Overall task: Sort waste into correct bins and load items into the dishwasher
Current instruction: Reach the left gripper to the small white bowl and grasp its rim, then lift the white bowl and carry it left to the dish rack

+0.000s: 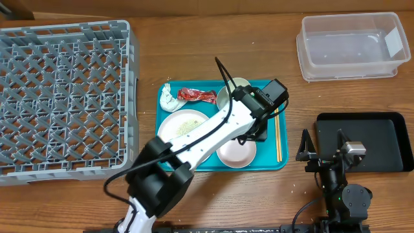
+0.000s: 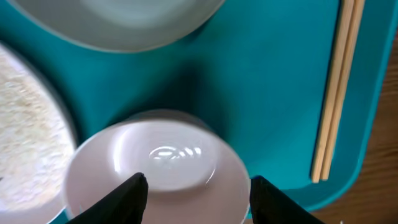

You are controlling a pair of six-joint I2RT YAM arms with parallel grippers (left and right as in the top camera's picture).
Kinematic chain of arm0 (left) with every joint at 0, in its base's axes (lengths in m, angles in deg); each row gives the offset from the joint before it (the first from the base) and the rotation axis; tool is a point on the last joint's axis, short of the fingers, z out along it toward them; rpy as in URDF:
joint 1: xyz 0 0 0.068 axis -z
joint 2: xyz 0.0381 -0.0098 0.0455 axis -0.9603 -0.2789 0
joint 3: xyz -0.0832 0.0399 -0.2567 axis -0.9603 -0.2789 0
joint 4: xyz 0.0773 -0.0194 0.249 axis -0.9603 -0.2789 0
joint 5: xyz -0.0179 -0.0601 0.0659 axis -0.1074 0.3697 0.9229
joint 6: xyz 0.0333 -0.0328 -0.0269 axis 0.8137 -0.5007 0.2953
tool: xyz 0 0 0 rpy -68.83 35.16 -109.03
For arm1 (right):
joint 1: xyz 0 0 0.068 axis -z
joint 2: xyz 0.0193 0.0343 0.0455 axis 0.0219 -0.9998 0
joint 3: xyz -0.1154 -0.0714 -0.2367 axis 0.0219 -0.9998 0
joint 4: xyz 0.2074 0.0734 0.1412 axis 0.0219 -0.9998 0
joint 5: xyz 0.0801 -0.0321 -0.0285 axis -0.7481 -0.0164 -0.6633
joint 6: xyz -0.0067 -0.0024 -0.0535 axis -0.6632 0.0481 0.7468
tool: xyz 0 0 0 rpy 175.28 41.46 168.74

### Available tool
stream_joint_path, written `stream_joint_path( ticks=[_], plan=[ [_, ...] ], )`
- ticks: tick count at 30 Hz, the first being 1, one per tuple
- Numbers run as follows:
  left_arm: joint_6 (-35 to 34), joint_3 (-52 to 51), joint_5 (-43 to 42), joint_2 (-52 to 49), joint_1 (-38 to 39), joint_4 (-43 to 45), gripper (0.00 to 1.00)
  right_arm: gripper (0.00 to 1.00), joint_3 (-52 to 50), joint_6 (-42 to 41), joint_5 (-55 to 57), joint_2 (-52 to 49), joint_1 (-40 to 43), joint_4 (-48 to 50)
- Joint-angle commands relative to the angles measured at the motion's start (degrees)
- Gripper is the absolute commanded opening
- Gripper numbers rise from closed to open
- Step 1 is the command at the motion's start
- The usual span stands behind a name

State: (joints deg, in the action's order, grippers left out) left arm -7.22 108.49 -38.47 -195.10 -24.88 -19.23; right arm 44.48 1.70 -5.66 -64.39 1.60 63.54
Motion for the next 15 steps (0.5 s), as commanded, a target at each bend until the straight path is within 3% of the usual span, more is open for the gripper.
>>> stream_joint_path(
  ticks=[1,7,12,15],
  plan=[
    [-5.2,0.3,-3.0,-1.5,1.0,2.4,0.56,1.00,-0.6,0.2,0.7,0.5,0.0,0.4],
    [-10.3,0.3,-2.6,-4.3,1.6,2.5,0.57,1.00,-0.6,0.2,0.7,0.5,0.0,0.4],
    [-10.4,0.3,-2.5,-6.6,2.3,2.6,0.57,1.00,-0.6,0.2,0.7,0.5,0.0,0.4],
    [-10.4,0.3,-2.5,-7.1,2.4,2.6,0.51,1.00,-0.6,0.2,0.7,0.5,0.0,0.4]
  ],
)
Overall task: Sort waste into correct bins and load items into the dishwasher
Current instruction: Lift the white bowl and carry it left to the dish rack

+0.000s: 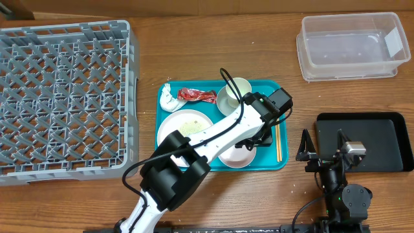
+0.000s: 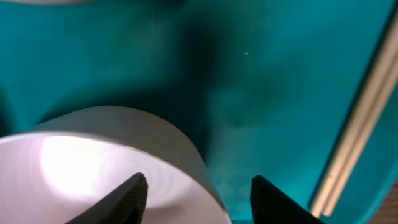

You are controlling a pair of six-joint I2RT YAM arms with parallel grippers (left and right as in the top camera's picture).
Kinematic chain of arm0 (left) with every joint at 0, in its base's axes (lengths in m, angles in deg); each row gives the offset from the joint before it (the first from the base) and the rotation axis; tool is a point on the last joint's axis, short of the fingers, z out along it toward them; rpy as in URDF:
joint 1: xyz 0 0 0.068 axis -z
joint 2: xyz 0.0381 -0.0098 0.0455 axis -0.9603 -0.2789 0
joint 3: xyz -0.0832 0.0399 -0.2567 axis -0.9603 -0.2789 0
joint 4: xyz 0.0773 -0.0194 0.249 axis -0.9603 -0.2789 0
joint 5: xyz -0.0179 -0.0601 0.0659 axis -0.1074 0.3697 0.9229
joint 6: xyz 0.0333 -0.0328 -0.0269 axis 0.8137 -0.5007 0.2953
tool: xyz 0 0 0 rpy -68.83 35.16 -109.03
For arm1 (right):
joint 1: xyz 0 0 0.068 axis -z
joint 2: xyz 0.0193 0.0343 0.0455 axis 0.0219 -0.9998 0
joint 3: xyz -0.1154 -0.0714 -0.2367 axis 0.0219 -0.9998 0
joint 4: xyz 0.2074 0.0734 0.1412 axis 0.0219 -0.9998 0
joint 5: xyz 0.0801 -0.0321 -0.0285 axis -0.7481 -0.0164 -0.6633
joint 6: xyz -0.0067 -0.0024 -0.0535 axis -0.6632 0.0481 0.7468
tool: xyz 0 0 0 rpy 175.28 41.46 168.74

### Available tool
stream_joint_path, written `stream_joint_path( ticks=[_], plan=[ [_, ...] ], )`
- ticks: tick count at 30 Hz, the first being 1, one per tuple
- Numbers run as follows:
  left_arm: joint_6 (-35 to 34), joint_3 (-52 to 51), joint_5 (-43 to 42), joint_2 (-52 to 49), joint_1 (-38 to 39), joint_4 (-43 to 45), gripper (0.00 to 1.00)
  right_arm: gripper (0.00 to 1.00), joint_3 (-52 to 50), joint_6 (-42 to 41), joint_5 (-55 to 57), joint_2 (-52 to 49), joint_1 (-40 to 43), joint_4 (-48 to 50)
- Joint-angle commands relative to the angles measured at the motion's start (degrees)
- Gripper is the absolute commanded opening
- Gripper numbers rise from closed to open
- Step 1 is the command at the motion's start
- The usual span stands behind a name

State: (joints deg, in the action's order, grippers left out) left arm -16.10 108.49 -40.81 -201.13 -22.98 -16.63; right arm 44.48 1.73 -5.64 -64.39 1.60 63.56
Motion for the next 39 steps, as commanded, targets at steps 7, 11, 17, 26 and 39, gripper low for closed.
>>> stream_joint_path(
  ticks=[7,11,17,26,39],
  plan=[
    [-1.5,0.3,0.2,-1.7,0.6,-0.4,0.26,1.00,-0.6,0.2,0.7,0.5,0.0,0.3],
    [-1.3,0.3,0.2,-1.7,0.6,-0.8,0.04,1.00,-0.6,0.2,0.7,0.5,0.0,0.3],
    [-1.2,3.2,-0.1,-1.1,0.6,-5.9,0.04,1.00,-0.6,0.2,0.7,0.5,0.0,0.4],
    [10.7,25.1,-0.6,-1.0,-0.3,-21.7,0.04,1.00,-0.6,0.2,0.7,0.5,0.0,0.4],
    [32.9,51.6,-0.6,-1.0,-32.9,-31.9,0.04,1.00,-0.6,0.2,0.7,0.5,0.0,0.3]
  ],
)
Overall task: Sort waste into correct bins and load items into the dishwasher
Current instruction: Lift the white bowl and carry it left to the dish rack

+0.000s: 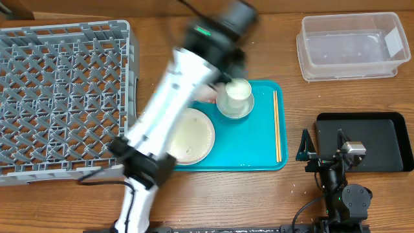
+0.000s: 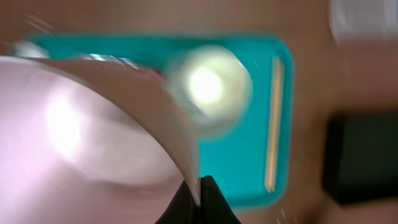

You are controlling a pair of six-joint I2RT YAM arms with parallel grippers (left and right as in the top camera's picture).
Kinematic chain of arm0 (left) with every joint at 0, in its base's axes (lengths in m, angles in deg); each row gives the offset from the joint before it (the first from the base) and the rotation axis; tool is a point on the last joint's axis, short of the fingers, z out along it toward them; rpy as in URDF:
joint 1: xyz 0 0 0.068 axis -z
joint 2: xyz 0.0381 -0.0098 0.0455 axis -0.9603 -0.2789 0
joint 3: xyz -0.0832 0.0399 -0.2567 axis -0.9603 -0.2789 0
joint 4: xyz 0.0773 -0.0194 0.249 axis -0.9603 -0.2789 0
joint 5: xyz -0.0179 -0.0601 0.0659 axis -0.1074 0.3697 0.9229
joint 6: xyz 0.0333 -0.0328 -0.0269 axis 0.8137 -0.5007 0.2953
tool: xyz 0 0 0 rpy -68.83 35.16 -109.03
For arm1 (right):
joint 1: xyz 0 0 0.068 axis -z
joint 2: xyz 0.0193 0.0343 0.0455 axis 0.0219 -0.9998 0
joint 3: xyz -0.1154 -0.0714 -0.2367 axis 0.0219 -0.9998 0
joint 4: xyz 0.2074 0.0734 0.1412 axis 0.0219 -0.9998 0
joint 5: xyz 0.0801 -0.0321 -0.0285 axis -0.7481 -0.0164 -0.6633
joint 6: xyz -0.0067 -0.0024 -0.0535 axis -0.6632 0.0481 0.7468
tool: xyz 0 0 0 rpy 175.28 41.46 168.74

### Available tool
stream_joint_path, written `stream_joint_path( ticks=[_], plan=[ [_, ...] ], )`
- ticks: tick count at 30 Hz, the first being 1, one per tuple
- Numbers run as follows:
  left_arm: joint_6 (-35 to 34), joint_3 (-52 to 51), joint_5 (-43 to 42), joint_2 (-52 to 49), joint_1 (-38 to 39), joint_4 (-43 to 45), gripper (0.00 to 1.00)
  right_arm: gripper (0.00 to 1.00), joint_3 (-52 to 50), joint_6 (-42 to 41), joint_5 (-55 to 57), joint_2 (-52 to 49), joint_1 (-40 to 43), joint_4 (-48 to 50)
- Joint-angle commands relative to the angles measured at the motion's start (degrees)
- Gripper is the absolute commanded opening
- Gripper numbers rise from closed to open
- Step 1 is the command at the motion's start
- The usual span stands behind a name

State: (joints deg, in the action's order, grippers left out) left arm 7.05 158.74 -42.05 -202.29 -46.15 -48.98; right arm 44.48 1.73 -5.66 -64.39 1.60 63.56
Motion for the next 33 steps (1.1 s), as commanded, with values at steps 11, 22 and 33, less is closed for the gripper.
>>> stream_joint_path(
  ticks=[11,22,33],
  plan=[
    [44.6,0.7,-61.5,-2.7,-47.2,4.5,0.04,1.00,-0.6,0.2,0.7,0.5,0.0,0.4],
    [56.5,0.6,-79.4,-16.7,-66.8,-3.4,0.04,1.00,-0.6,0.2,0.7,0.5,0.0,0.3],
    [55.8,0.5,-84.7,-24.9,-73.5,-3.4,0.05,1.00,-0.6,0.2,0.7,0.5,0.0,0.3]
  ],
)
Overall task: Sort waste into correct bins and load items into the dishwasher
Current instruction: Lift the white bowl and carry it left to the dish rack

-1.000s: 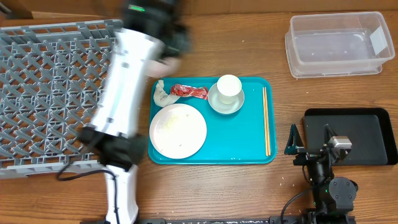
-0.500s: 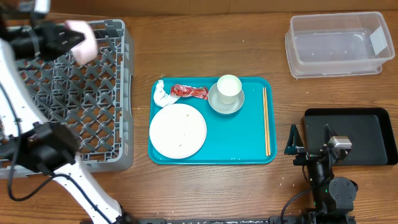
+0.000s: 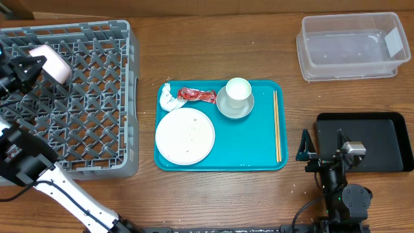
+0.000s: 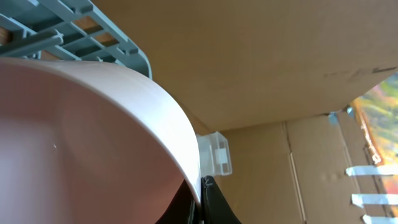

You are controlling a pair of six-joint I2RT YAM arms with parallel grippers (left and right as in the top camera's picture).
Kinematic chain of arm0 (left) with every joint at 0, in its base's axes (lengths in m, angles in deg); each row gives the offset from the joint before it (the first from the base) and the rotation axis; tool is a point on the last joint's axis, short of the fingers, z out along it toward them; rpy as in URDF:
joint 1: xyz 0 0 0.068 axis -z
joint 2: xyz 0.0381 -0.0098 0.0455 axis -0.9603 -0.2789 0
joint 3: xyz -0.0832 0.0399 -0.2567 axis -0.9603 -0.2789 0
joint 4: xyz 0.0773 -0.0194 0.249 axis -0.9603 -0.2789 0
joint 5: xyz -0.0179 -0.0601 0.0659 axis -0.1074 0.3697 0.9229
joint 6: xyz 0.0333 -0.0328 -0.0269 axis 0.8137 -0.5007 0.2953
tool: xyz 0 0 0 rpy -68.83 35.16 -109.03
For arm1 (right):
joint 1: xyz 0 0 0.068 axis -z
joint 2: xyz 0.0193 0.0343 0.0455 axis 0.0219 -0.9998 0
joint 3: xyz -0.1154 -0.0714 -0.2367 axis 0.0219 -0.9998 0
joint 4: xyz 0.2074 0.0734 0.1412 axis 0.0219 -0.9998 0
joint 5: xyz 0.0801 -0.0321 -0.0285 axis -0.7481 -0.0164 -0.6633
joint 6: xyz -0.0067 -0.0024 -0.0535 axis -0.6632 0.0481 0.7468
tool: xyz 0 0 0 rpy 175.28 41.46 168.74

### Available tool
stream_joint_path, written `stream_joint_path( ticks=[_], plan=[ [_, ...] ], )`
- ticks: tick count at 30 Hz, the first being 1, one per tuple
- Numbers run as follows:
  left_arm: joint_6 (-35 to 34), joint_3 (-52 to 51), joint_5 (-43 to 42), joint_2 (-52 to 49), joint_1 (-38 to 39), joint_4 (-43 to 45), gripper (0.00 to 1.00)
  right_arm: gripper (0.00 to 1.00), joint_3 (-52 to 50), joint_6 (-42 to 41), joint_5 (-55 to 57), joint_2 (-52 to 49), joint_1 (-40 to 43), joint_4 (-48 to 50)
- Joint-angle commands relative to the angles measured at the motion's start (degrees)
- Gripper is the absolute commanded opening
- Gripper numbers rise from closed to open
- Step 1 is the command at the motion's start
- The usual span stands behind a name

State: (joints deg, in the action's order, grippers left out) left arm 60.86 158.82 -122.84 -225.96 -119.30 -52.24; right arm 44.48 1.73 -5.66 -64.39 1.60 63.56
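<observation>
My left gripper (image 3: 31,66) is shut on the rim of a pale pink bowl (image 3: 53,63), held tilted over the far left of the grey dishwasher rack (image 3: 97,110). The left wrist view is filled by the bowl (image 4: 87,137), its rim pinched between the black fingertips (image 4: 211,202), with a rack corner (image 4: 81,37) above. On the teal tray (image 3: 252,145) lie a white plate (image 3: 185,135), a cup on a saucer (image 3: 237,92), chopsticks (image 3: 277,126), a red wrapper (image 3: 196,96) and a crumpled tissue (image 3: 169,98). My right gripper (image 3: 309,150) rests by the black bin; its state is unclear.
A clear plastic bin (image 3: 352,45) stands at the back right. A black tray bin (image 3: 365,141) lies at the right beside the right arm. Cardboard (image 4: 298,81) rises behind the rack.
My left gripper has carried the pink bowl from above the tray's back edge to over the rack's far left corner. The right arm is where it was.
My left gripper stood open around the pink bowl at the tray's front. Then it was lower, its fingers astride the rim. Later it was shut on the rim, the bowl lifted clear of the tray. Now the bowl hangs over the rack.
</observation>
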Motion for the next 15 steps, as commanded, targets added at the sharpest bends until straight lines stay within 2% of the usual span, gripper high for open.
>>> stream_joint_path(
  ticks=[1,10,15],
  plan=[
    [2.6,0.4,-3.9,-1.2,-0.4,-0.1,0.05,1.00,-0.6,0.2,0.7,0.5,0.0,0.4],
    [9.7,-0.4,-0.1,-1.2,0.3,0.1,0.07,1.00,-0.6,0.2,0.7,0.5,0.0,0.3],
    [10.3,-0.9,2.2,-1.2,0.2,0.9,0.07,1.00,-0.6,0.2,0.7,0.5,0.0,0.3]
  ],
)
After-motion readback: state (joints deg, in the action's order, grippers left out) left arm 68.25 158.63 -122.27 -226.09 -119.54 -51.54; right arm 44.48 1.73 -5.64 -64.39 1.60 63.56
